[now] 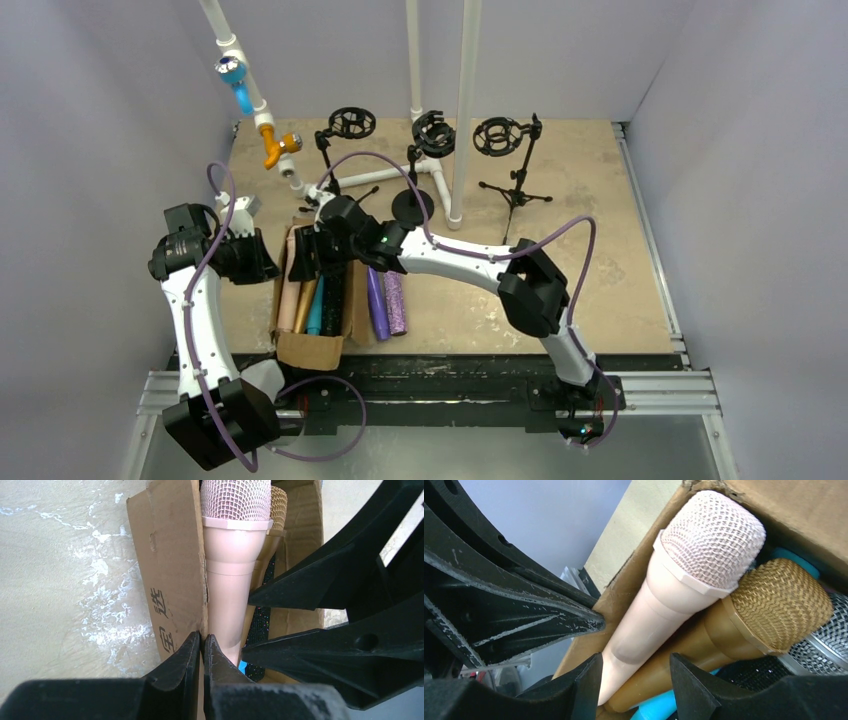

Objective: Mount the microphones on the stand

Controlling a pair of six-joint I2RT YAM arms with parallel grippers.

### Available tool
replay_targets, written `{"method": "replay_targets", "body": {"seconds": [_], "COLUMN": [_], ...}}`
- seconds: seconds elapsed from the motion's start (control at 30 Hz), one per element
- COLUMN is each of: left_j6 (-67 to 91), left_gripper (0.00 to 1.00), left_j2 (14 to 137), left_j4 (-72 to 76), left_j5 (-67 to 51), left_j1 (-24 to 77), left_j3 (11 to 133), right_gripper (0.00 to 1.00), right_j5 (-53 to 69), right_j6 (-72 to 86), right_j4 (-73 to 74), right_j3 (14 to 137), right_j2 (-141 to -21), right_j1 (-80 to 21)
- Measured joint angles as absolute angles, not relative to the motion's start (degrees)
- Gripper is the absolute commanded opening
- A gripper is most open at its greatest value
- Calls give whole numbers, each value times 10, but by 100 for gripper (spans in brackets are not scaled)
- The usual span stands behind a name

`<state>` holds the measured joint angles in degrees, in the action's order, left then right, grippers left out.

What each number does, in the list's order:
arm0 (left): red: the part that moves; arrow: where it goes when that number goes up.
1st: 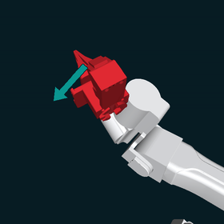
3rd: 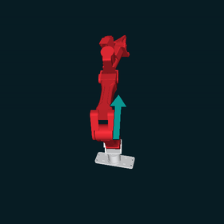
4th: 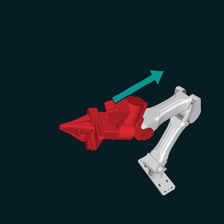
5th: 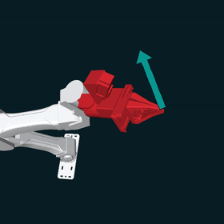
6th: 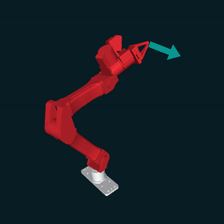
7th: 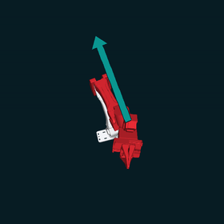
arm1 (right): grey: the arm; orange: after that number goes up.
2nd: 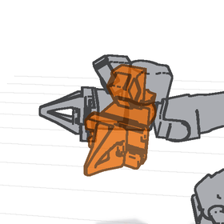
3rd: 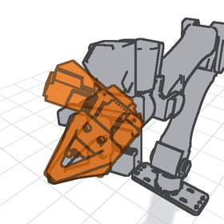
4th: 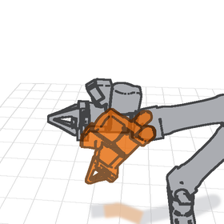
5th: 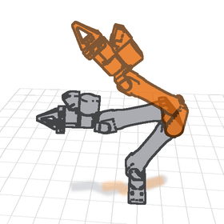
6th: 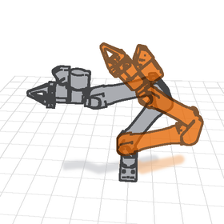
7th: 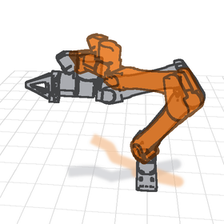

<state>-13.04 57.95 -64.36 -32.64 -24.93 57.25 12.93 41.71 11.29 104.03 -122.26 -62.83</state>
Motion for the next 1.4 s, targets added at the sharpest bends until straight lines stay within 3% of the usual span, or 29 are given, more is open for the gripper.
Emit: {"method": "replay_targets", "body": {"seconds": [0.63,0.97,1.1,1.3,1.4], "left_j6": [-153,-191,-193,-190,-182], "left_gripper": [0,0,0,0,0], "left_j2": [581,606,608,608,606], "left_j4": [-648,-654,-649,-648,-647], "left_j5": [-342,-377,-375,-365,-358], "left_j1": [-252,-255,-255,-255,-253], "left_j3": [573,587,588,588,587], "right_gripper": [53,50,40,15,10], "right_j5": [138,217,225,220,205], "right_j6": [469,586,602,606,591], "right_j4": [105,-106,-153,-199,-202], "right_j3": [1101,1016,1002,971,948], "right_j2": [-1276,-1286,-1291,-1284,-1259], "right_j1": [-617,-590,-589,-589,-588]}}
